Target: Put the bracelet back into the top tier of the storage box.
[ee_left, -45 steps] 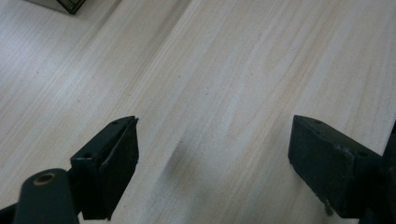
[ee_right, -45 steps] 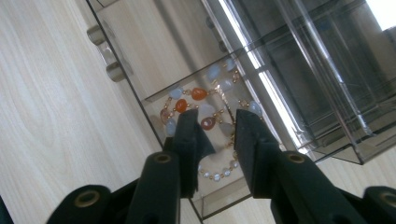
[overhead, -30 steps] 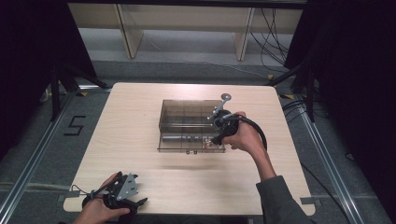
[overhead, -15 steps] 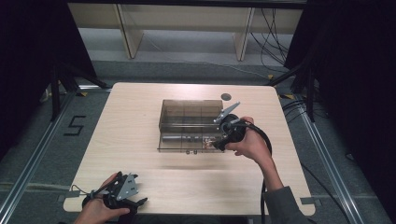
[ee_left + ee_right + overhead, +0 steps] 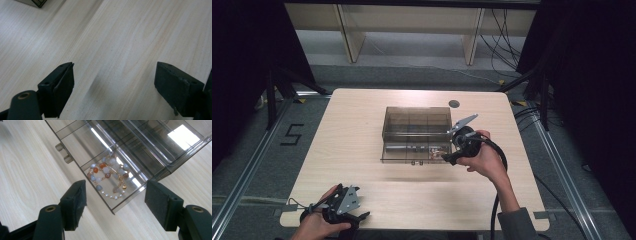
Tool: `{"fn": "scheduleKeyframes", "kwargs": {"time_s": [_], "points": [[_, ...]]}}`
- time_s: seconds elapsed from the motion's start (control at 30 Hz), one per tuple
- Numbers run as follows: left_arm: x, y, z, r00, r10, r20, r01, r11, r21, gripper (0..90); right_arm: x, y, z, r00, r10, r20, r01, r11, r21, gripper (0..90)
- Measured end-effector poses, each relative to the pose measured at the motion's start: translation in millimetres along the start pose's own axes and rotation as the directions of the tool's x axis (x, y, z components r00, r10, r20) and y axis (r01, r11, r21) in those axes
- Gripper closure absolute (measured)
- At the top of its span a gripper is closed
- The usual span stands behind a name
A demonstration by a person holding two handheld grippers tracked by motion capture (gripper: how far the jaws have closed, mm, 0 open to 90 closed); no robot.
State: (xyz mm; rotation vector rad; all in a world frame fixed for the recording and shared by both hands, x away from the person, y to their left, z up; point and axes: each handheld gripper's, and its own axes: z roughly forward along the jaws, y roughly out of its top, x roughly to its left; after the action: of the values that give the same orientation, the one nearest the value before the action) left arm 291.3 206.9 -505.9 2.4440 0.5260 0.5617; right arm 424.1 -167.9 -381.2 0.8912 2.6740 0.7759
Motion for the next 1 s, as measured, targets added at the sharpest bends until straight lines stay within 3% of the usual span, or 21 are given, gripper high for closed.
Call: {"fn": "scheduleKeyframes", "kwargs": {"time_s": [0.03,0.13,0.17,0.23,0.3,0.33,0.37,0.5,0.6,0.7,0.77,0.8,0.9,0.93,0.97,1.0], "points": [[0.8,-0.1,0.1,0.9998,-0.001,0.019,0.001,1.0,0.0,16.1,0.4,-1.3,-0.3,1.0,-0.003,-0.002,0.003,1.0,-0.011,34.2],[-0.1,0.0,-0.2,1.0,-0.001,-0.001,0.001,1.0,0.0,16.2,2.0,-2.7,-2.8,1.0,0.006,0.007,-0.006,1.0,-0.01,33.5],[-1.7,-0.3,1.4,0.9996,-0.028,-0.006,0.028,0.9993,-0.025,16.1,3.0,-3.2,-2.4,0.9998,0.02,-0.005,-0.02,1.0,-0.008,33.1],[0.5,-0.1,-0.2,0.9999,0.0,0.012,0.0,1.0,0.001,16.2,4.0,-5.0,-3.5,0.9995,0.029,0.01,-0.029,1.0,-0.012,32.7],[-0.1,0.0,-0.1,1.0,0.0,-0.002,0.0,1.0,0.0,16.1,5.2,-6.9,-3.2,0.999,0.042,0.016,-0.041,0.999,-0.021,31.7],[0.0,0.0,-0.1,1.0,0.0,0.0,0.0,1.0,0.001,16.2,5.9,-8.0,-3.3,0.9986,0.05,0.015,-0.05,0.998,-0.028,31.6],[0.8,-0.1,0.0,0.9998,-0.001,0.02,0.001,1.0,-0.001,16.1,4.2,-9.5,-2.8,0.9995,0.024,0.019,-0.023,0.999,-0.04,31.4],[0.7,-0.1,0.0,0.9998,-0.001,0.019,0.001,1.0,-0.001,16.1,7.9,-15.6,-4.3,0.9978,0.065,0.011,-0.065,0.997,-0.048,31.0],[0.7,-0.1,0.0,0.9998,0.001,0.019,-0.001,1.0,0.002,16.1,7.6,-20.6,-3.6,0.9982,0.056,0.022,-0.054,0.996,-0.068,31.0],[0.7,-0.1,0.0,0.9998,-0.001,0.019,0.001,1.0,0.001,16.1,10.8,-27.2,-1.0,0.9967,0.077,0.026,-0.074,0.991,-0.114,30.9],[0.3,0.1,-0.1,0.9999,0.001,0.014,-0.001,1.0,0.0,16.2,10.6,-29.9,0.1,0.9979,0.061,0.019,-0.059,0.993,-0.1,30.6],[0.1,0.1,-0.8,1.0,0.006,0.005,-0.006,1.0,0.003,16.2,12.6,-31.2,0.1,0.9957,0.091,0.016,-0.089,0.992,-0.088,30.6],[1.0,0.1,-0.8,0.9997,0.003,0.025,-0.003,1.0,0.002,16.1,11.1,-34.9,0.2,0.996,0.083,0.033,-0.079,0.992,-0.103,29.9],[0.9,0.2,-0.6,0.9996,0.003,0.029,-0.003,1.0,0.001,16.2,12.3,-35.5,-0.6,0.9945,0.102,0.026,-0.099,0.991,-0.094,29.9],[-0.8,0.0,1.2,0.9995,-0.025,0.019,0.025,0.9994,-0.023,16.2,11.9,-37.1,-2.0,0.9945,0.101,0.029,-0.098,0.991,-0.09,29.9],[-1.1,0.1,1.6,0.9997,-0.022,0.002,0.022,0.9995,-0.022,16.2,11.3,-38.1,-2.0,0.9955,0.09,0.03,-0.087,0.992,-0.096,29.7]]}}
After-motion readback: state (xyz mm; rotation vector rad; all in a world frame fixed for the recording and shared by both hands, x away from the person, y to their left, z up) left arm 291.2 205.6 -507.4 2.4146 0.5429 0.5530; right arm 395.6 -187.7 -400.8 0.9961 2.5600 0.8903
